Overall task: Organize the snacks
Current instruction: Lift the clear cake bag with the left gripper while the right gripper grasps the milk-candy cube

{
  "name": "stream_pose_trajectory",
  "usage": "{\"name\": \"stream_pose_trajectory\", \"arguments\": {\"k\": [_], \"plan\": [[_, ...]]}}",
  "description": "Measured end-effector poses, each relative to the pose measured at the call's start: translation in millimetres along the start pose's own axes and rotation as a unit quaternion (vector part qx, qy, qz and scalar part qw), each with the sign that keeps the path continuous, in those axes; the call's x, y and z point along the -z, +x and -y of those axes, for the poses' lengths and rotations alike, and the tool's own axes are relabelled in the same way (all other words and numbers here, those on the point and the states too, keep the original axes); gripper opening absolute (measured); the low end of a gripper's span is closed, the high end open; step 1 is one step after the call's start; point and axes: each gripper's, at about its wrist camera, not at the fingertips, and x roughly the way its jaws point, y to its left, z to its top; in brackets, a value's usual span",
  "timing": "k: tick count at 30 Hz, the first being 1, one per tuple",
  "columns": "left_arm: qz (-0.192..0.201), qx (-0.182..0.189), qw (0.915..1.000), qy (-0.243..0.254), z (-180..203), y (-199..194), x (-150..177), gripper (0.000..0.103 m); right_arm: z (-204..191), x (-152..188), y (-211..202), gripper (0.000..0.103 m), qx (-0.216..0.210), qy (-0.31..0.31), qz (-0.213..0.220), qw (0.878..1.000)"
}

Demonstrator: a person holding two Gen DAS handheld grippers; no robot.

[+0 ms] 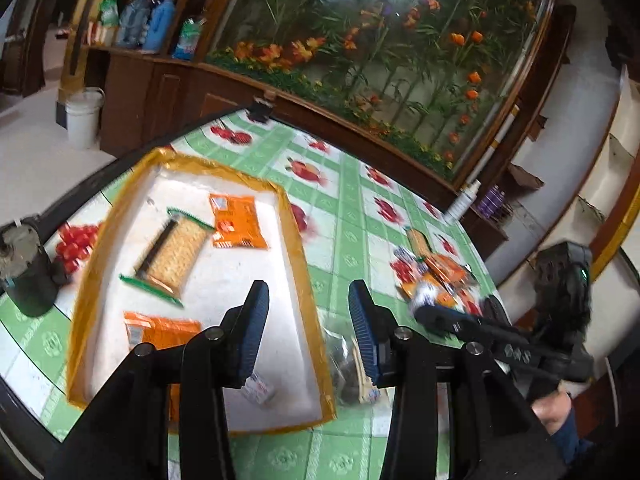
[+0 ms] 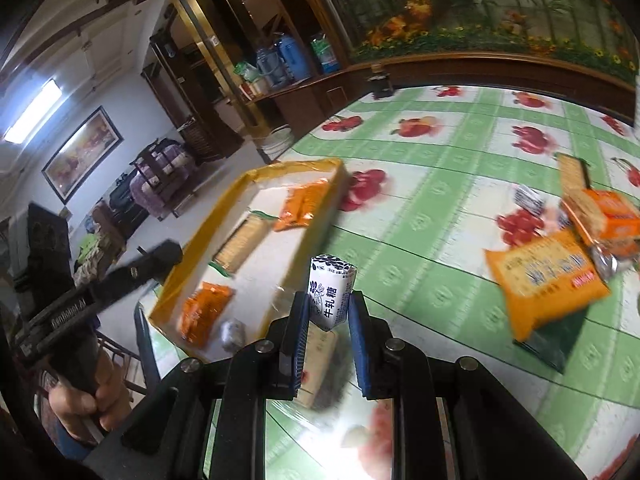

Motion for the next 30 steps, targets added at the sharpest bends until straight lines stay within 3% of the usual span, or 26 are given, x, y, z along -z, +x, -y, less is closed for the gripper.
{"name": "stream_pose_trajectory", "arguments": {"k": [6, 9, 11, 13, 14, 16, 17, 18, 21, 25, 30], "plan": [[-0.065, 0.039, 0.9957, 0.053, 40, 19, 19, 0.040, 23, 9, -7, 0.020, 0.008, 0.031, 0.005, 0.999], [-0.095, 0.041, 0.9906, 0.090, 70, 36, 33, 0.040, 37, 14, -17, 0.020, 0.011, 0.044, 0.012, 0.999], [-0.115, 0.020, 0.9873, 0.108, 82, 47, 40, 0.041, 41, 16, -22, 0.020, 0.010, 0.049, 0.015, 0.999], [-0.141, -0.043, 0.9792, 0.139, 95, 67, 50, 0.041, 45, 18, -29, 0.020, 0.004, 0.052, 0.020, 0.998], [-0.142, -0.063, 0.9768, 0.148, 98, 72, 53, 0.041, 46, 19, -33, 0.020, 0.002, 0.052, 0.023, 0.998], [-0.134, -0.090, 0.9729, 0.166, 106, 76, 58, 0.056, 46, 19, -41, 0.020, -0.003, 0.049, 0.032, 0.998], [-0.133, -0.092, 0.9719, 0.171, 109, 77, 60, 0.065, 46, 20, -45, 0.020, -0.003, 0.046, 0.036, 0.998], [-0.134, -0.086, 0.9716, 0.175, 112, 80, 62, 0.067, 45, 20, -48, 0.020, -0.002, 0.044, 0.041, 0.998], [-0.130, -0.069, 0.9707, 0.190, 120, 88, 69, 0.068, 46, 21, -54, 0.020, -0.009, 0.047, 0.046, 0.998], [-0.128, -0.014, 0.9769, 0.171, 124, 77, 68, 0.068, 52, 21, -61, 0.020, -0.004, 0.051, 0.054, 0.997], [-0.126, -0.049, 0.9796, 0.149, 114, 69, 59, 0.068, 56, 20, -65, 0.020, -0.002, 0.061, 0.061, 0.996]]}}
